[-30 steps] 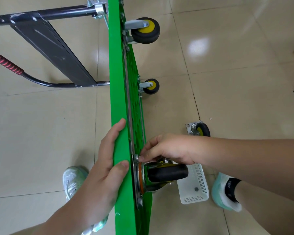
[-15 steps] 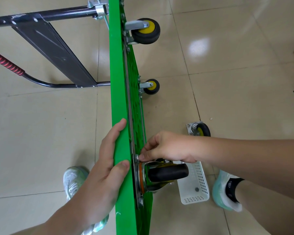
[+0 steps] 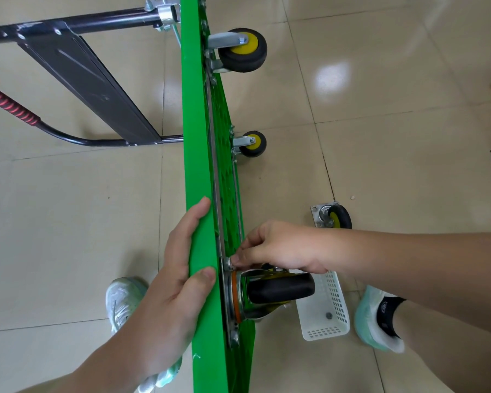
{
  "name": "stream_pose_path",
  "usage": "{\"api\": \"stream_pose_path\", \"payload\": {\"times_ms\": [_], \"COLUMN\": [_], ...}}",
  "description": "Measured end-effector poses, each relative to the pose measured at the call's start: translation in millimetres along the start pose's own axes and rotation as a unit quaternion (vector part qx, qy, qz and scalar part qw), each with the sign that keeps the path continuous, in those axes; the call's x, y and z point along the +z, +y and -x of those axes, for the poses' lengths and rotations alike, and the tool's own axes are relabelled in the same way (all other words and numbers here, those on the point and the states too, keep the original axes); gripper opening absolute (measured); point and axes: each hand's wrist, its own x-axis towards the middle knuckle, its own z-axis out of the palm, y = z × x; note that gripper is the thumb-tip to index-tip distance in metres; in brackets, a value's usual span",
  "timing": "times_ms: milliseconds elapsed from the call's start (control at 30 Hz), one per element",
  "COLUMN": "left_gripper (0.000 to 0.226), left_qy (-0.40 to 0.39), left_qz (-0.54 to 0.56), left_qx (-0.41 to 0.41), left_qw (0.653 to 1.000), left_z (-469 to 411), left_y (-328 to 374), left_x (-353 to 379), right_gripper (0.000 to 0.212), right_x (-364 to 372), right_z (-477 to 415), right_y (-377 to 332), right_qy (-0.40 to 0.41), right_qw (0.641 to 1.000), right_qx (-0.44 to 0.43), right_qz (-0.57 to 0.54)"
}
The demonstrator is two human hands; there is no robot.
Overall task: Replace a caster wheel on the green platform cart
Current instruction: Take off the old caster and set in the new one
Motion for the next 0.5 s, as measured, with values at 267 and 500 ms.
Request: {"api": "stream_pose_path", "payload": {"times_ms": [267,500], "left_gripper": [0.074,0.075], "left_qy": [0.005,0.001], "left_qz": [-0.001,0.005], "left_qx": [0.004,0.001], "left_qw": [1.0,1.0], "left_z": [-0.8,0.2], "left_y": [-0.2,0.4], "left_x": [1.0,0.3], "right_gripper": [0.038,0.027], "right_x": [1.9,-0.7], "right_z": [5.0,4.4], "right_y": [-3.8,-3.5], "right_qy": [0.016,0.001], "right_qw": [0.999,0.999], "right_qx": [-0.004,-0.007], "right_qz": [0.049,0.044]}}
